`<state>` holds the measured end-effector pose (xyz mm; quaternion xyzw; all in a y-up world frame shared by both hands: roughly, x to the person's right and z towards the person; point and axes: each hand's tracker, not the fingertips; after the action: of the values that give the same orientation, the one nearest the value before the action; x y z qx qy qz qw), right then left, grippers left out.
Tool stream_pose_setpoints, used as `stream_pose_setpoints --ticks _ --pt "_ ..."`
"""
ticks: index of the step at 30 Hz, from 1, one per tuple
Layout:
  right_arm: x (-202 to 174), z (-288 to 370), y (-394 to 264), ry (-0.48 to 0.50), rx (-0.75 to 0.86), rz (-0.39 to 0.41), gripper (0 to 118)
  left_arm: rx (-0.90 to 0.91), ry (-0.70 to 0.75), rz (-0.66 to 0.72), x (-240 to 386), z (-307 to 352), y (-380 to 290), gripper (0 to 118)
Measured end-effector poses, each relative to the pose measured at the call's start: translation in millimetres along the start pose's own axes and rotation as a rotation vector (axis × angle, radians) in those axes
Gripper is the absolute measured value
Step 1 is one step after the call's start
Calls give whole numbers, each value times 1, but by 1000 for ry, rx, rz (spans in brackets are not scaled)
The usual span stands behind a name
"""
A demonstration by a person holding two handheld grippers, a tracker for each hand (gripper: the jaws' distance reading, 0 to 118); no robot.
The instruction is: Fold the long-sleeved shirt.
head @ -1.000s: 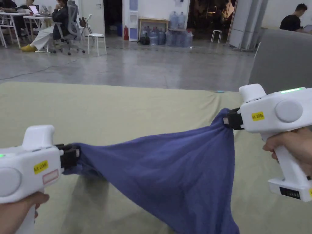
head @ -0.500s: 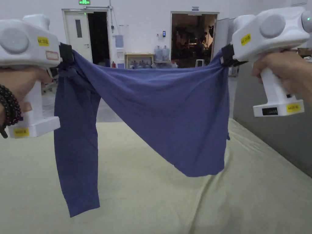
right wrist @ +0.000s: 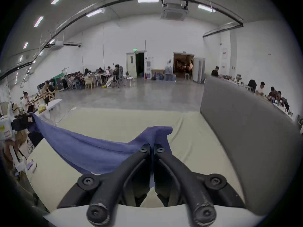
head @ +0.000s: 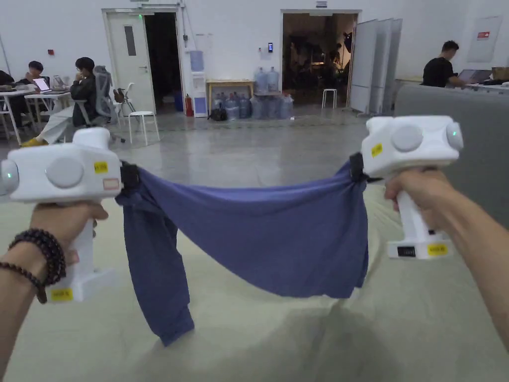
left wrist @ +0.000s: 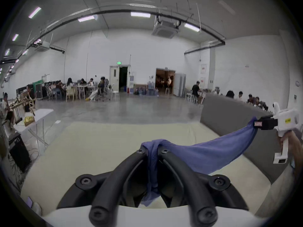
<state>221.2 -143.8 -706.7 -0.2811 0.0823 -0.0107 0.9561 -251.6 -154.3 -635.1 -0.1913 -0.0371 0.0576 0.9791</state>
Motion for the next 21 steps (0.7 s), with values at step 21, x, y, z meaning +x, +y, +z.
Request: stream_pose_setpoints --ticks 21 --pt "-14 110 -354 158 -424 311 0 -305 -81 -96 -40 180 -326 2"
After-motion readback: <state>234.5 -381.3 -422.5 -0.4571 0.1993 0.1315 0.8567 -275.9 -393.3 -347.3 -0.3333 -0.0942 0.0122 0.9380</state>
